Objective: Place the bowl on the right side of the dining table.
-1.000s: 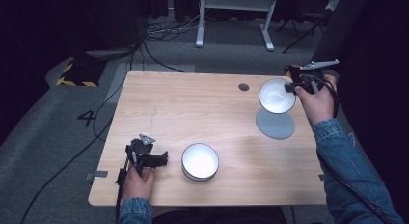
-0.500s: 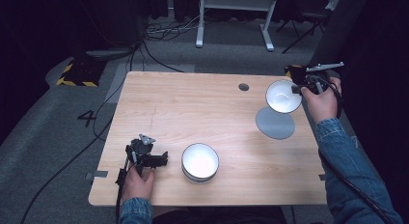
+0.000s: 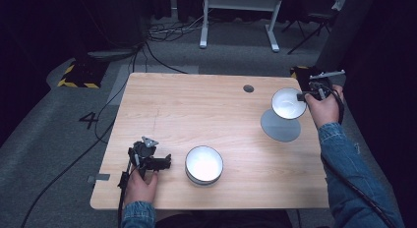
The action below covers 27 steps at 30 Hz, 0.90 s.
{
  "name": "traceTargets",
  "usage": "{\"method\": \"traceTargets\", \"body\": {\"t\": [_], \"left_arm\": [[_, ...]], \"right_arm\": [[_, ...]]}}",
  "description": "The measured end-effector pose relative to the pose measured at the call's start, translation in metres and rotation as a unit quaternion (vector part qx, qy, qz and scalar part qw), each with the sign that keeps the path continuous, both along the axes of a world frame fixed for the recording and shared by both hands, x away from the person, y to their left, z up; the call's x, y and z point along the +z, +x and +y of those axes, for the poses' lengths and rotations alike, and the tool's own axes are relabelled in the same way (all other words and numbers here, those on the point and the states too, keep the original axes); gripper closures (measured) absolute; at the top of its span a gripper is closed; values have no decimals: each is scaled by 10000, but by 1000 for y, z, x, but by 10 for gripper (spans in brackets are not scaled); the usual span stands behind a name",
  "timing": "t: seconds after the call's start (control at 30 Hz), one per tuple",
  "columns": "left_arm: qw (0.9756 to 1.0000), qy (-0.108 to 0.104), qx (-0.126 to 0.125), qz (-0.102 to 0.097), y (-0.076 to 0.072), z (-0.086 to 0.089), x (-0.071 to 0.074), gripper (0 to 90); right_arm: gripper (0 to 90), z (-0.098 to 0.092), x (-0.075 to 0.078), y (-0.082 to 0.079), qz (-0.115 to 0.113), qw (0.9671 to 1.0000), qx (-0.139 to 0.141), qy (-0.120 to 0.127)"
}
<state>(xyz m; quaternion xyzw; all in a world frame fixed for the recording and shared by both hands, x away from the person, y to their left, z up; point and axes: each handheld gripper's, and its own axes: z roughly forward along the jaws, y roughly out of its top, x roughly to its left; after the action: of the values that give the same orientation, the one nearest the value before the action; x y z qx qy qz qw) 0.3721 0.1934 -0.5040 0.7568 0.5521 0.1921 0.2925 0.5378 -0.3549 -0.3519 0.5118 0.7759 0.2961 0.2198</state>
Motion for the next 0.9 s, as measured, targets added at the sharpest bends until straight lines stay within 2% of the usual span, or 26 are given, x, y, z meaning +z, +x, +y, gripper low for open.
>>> {"method": "traceTargets", "body": {"t": [0.23,0.4,0.63,0.77,0.9], "left_arm": [[10000,2,1,0,0,0,0,2],[10000,2,2,0,0,0,0,2],[10000,2,2,1,0,0,0,2],[10000,4,2,4,0,0,0,2],[10000,3,2,1,0,0,0,2]], "right_arm": [[820,-6,-19,6,138,9998,-108,23],[820,-10,-34,9,360,9986,-214,338],[820,-13,-51,13,567,9970,-356,390],[820,-15,-59,14,715,9947,-454,584],[819,-15,-63,15,754,9944,-494,555]]}}
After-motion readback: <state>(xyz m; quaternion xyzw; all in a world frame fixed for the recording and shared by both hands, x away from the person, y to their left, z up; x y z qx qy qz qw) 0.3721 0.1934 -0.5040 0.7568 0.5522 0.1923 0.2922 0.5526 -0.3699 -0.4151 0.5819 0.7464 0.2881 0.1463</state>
